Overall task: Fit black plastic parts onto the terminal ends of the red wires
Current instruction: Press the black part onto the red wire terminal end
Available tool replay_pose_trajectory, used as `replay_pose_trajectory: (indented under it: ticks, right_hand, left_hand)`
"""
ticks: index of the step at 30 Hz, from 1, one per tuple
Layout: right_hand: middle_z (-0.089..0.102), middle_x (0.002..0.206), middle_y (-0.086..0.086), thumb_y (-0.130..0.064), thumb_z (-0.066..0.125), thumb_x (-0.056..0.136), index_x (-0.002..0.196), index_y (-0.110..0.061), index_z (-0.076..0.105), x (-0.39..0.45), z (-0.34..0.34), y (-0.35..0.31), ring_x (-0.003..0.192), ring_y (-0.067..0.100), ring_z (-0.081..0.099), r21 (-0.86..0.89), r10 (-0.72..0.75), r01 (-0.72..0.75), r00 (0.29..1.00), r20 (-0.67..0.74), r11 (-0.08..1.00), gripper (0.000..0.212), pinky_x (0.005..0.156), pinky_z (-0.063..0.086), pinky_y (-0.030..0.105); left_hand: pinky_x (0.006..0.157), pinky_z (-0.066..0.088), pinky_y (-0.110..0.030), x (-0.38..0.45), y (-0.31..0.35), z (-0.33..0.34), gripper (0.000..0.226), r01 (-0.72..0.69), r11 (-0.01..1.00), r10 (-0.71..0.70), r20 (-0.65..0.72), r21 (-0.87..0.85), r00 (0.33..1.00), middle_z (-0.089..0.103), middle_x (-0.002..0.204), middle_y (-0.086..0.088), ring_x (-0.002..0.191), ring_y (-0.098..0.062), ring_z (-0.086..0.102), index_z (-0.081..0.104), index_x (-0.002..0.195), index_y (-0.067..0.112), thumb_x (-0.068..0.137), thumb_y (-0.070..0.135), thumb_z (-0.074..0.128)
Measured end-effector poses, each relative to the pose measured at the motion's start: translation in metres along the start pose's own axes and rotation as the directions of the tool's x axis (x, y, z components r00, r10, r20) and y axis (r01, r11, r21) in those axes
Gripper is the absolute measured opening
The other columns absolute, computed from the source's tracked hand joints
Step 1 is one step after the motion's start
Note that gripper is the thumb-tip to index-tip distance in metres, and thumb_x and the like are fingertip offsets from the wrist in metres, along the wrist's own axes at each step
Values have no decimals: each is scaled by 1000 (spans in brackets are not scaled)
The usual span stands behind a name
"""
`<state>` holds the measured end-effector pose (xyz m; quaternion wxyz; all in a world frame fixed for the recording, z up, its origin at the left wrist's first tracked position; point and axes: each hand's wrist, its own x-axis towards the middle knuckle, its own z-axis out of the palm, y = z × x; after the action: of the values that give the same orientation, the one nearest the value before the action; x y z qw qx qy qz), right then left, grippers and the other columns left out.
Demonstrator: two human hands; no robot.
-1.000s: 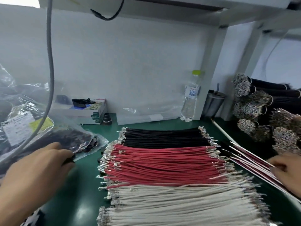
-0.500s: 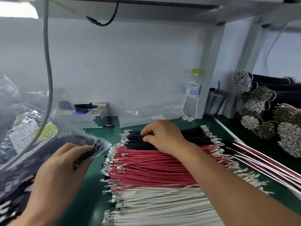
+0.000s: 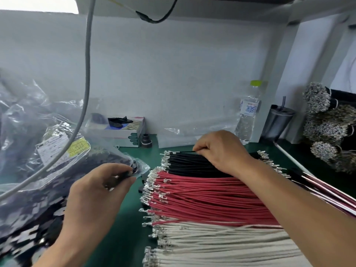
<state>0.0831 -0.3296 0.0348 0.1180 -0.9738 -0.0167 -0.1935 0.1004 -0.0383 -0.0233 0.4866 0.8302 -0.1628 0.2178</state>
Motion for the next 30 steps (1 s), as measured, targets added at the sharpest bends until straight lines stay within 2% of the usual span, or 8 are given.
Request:
replay_pose_trajectory:
  ticks: [2,6,9,11,14,16,19,30]
  right_hand:
    - [76,103,-10,-24,68,94,103,-26,78,3,-8,0,96,13,68,-13,-22,21,998,-62,1000,14,83,46,25]
    - [67,96,-12,-17,62,96,107,-29,73,0,-21,-5,94,15,61,-142,-127,108,984,-126,984,19,70,41,29]
    - [60,90,-1,4,65,88,113,-20,73,-15,-29,-16,85,22,54,-304,-344,280,921,-182,910,36,56,45,32]
    - [57,87,0,6,68,84,110,-17,74,-29,-29,-26,80,19,51,-291,-415,333,861,-293,897,35,52,47,34]
    - [54,85,-7,-15,68,92,103,-20,76,-59,-22,-42,75,9,49,-136,-378,354,830,-411,925,14,60,44,24]
    - [57,84,-10,-23,67,94,98,-20,77,-76,-13,-51,75,5,53,9,-304,345,839,-452,938,12,64,44,19]
    - [58,84,-11,-27,65,95,97,-20,78,-88,0,-58,76,8,58,155,-217,315,867,-449,936,15,64,48,23]
    - [58,86,-15,-33,61,97,95,-23,76,-93,9,-60,77,7,59,237,-187,293,904,-384,926,18,62,50,28]
  left_hand:
    - [63,56,-18,1,-1,2,31,50,993,-49,6,-112,999,75,74,22,61,-1,70,77,82,38,71,13,91]
    - [69,65,-38,-1,3,4,36,139,931,-129,53,-337,990,79,74,2,68,-23,76,80,84,34,71,2,88]
    - [68,63,-27,-3,15,2,37,180,833,-155,92,-524,984,80,79,-7,75,-26,78,84,86,26,70,-8,84]
    - [65,62,-24,-4,23,-1,29,213,767,-151,153,-605,977,80,82,-13,77,-29,78,84,86,17,66,-4,84]
    - [63,62,-26,-8,33,-4,29,262,715,-142,232,-648,962,79,87,-16,79,-30,78,84,86,13,57,12,85]
    - [60,61,-27,-11,38,-3,30,286,704,-137,271,-650,953,79,83,-17,75,-30,78,84,86,14,56,13,86]
    - [56,60,-26,-16,42,0,29,302,704,-108,324,-643,940,78,80,-19,71,-29,78,84,86,14,57,13,86]
    - [60,61,-27,-19,48,1,31,358,688,-112,394,-632,912,77,81,-22,72,-31,78,83,84,9,54,6,85]
